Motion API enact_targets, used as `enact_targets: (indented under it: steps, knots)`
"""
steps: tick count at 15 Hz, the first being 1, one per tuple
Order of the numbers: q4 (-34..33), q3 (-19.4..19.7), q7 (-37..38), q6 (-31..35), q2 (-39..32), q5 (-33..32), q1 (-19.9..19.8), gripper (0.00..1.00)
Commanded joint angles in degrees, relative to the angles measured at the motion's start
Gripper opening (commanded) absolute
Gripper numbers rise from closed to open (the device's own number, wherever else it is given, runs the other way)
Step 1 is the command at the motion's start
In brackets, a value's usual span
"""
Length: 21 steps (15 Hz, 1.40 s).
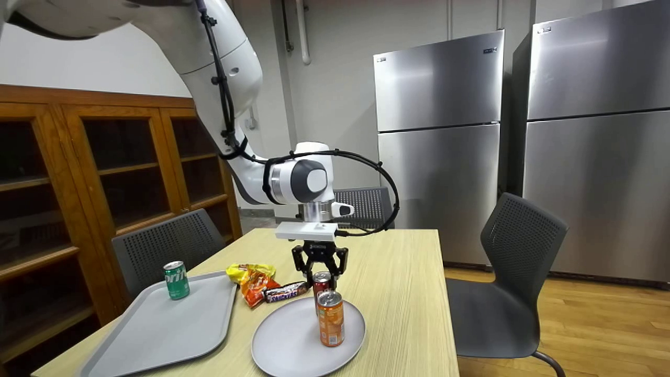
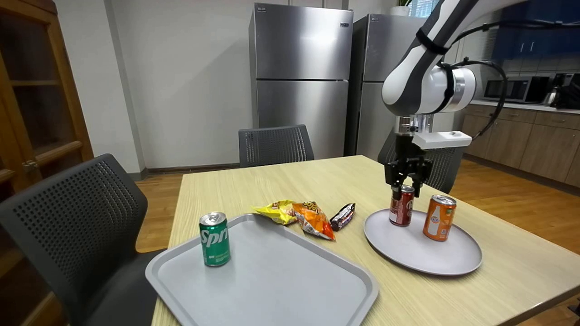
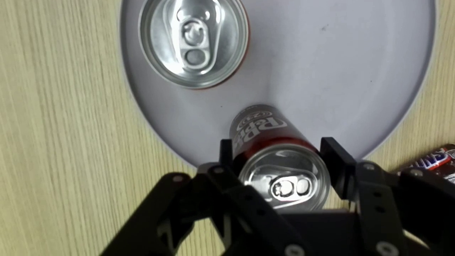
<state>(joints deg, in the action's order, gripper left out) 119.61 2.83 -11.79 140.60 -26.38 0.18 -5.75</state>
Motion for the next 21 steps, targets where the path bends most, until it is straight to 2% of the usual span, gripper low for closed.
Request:
enact_targets:
  steps: [1,11,21]
  knots:
    - [-0.04,-0.41,1.47,-0.08,2.04,-0.99,0.58,0.38]
    - [0.89,-1.96,2.60,0.97,6.81,-1.88,4.81,0.38]
    - [0.82,-5.58,3.05,0.91,9.21,-2.89,10.09,0.38]
